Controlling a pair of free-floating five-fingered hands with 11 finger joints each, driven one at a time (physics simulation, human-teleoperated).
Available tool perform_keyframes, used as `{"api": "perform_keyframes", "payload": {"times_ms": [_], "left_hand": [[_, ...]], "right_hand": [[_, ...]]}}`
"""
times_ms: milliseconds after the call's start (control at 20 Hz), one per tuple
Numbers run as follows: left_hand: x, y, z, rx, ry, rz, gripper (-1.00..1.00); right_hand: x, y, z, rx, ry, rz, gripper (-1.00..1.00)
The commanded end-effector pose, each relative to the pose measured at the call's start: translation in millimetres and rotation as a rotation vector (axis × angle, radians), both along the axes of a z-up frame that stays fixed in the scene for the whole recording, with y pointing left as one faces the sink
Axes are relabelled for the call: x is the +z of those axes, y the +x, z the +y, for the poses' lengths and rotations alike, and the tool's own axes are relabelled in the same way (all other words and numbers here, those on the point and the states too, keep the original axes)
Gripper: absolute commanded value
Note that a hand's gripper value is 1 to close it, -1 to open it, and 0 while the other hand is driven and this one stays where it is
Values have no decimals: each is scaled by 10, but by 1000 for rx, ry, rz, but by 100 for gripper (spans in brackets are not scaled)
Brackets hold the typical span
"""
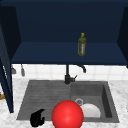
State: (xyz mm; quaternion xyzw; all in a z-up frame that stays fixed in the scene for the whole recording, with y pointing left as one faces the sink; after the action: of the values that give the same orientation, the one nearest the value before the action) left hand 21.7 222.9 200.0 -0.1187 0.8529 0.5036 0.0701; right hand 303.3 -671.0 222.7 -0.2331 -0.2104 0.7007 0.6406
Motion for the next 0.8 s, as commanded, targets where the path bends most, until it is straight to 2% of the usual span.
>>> {"api": "perform_keyframes", "payload": {"times_ms": [0,550,750], "left_hand": [[0,0,0,0,0,0,0],[0,0,0,0,0,0,0],[0,0,0,0,0,0,0]], "right_hand": [[57,0,222,-43,0,-20,-100],[400,-3,836,-37,-14,-28,-100],[475,-24,1040,-3,-64,-24,-100]]}}
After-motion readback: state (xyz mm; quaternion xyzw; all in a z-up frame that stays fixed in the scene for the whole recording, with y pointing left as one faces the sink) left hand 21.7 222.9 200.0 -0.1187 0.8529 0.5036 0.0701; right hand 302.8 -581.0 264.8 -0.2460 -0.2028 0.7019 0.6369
